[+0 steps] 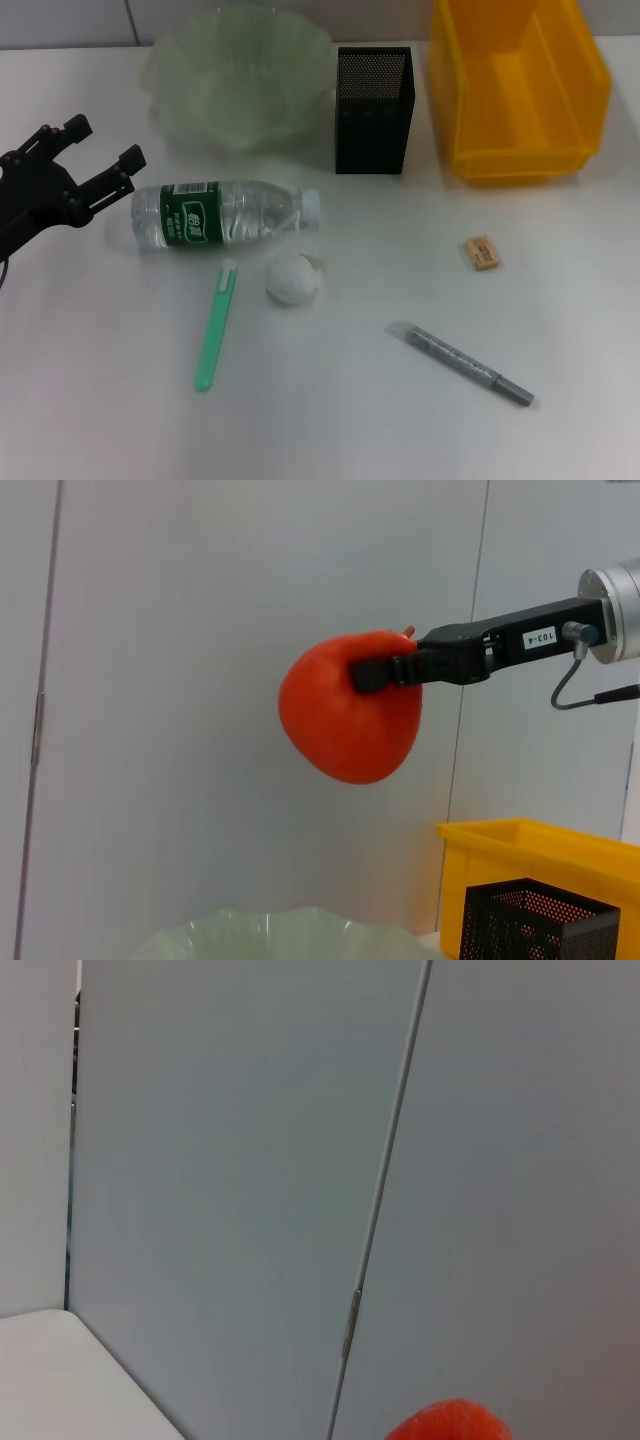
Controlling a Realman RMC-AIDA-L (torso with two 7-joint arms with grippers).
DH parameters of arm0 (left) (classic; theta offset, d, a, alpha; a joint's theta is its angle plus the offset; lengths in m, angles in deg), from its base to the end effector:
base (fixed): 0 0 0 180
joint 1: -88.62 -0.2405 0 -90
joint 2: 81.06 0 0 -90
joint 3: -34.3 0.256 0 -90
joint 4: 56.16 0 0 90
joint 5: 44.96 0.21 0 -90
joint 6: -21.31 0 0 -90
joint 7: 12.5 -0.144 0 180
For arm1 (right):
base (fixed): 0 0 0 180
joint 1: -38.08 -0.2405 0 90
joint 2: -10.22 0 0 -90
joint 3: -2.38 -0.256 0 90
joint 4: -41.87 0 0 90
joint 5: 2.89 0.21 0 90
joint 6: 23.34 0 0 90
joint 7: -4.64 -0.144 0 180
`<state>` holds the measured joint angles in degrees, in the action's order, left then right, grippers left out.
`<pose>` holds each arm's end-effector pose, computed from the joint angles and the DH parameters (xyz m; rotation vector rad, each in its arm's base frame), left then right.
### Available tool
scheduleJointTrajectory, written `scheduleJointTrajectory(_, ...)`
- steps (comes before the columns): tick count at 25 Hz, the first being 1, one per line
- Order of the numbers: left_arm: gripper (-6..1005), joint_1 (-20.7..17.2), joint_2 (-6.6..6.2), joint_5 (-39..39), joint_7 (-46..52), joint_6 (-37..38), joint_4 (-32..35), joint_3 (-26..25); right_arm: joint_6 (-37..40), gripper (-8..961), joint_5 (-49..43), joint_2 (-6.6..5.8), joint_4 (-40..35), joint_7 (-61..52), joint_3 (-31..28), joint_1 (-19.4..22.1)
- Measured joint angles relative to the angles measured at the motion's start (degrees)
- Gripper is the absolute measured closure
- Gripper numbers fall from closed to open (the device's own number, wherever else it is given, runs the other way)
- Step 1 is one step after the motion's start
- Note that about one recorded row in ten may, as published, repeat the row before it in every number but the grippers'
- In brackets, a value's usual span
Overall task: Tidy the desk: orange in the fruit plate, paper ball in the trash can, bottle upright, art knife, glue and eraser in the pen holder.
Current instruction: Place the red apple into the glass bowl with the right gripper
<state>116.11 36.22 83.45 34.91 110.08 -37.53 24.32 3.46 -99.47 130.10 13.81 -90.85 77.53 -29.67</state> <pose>-0.3322 0.3014 0.0203 -2.1395 -0.5543 -0.8733 0.0270 0.4994 -0.0577 -2.3697 0.2833 0.4455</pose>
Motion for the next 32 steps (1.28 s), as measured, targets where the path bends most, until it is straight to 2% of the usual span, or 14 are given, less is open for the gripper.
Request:
scheduleJointTrajectory(13,156,-0.1,-0.02,0.0,0.0,-0.2,0.0,0.0,0.0,902,0.1,0.00,0.0,0.0,0.0,0.0)
scheduleJointTrajectory(24,156,0.1,0.17,0.0,0.0,-0.3,0.0,0.1,0.4,745,0.1,0.00,0.1,0.1,0.0,0.2)
scheduleJointTrajectory(26,156,0.1,0.21,0.0,0.0,-0.3,0.0,0.1,0.5,531,0.1,0.00,0.1,0.1,0.0,0.3)
scheduleJointTrajectory(31,156,0.1,0.23,0.0,0.0,-0.3,0.0,0.1,0.3,339,0.1,-0.01,0.3,0.1,0.0,0.4)
scheduleJointTrajectory(32,156,0.1,0.23,0.0,0.0,-0.3,0.0,0.1,0.3,337,0.1,-0.01,0.3,0.1,0.0,0.4)
